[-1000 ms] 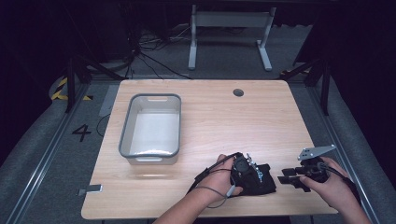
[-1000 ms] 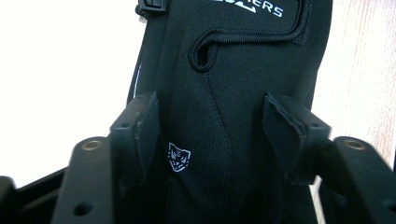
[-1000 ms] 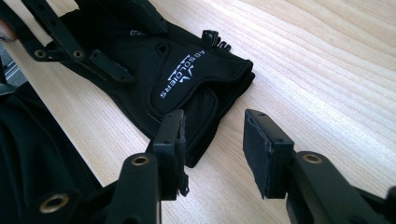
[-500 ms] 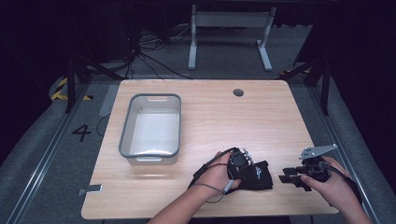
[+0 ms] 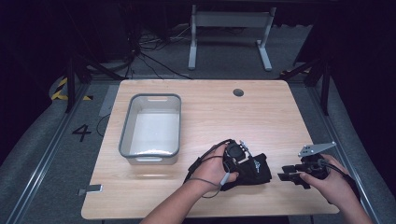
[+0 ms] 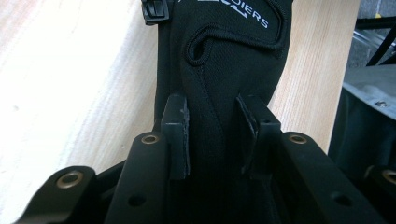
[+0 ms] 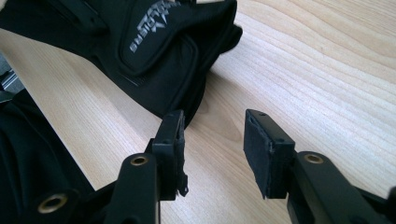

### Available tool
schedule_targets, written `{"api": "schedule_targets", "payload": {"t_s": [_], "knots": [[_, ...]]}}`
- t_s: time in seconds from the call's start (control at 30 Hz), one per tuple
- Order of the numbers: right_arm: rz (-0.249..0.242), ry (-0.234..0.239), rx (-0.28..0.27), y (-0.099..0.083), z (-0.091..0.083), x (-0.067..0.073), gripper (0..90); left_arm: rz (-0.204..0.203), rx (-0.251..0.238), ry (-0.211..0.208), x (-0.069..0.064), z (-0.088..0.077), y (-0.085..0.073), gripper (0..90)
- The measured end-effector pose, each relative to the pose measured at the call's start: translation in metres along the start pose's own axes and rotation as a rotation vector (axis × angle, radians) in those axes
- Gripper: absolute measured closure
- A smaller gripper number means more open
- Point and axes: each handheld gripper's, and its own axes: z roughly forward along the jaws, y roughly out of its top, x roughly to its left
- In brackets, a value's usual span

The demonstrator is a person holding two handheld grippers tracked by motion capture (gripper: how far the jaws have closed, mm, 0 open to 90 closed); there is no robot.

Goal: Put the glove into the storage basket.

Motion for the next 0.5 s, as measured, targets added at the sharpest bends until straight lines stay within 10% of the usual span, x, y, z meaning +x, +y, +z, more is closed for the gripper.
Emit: {"api": "schedule_targets", "payload": {"t_s": [0.5], "knots": [[-0.011,0.015,0.007,0.009,0.010,-0.003,59.2,-0.076,-0.122,0.025,0.009,-0.059,-0.001,67.0]]}}
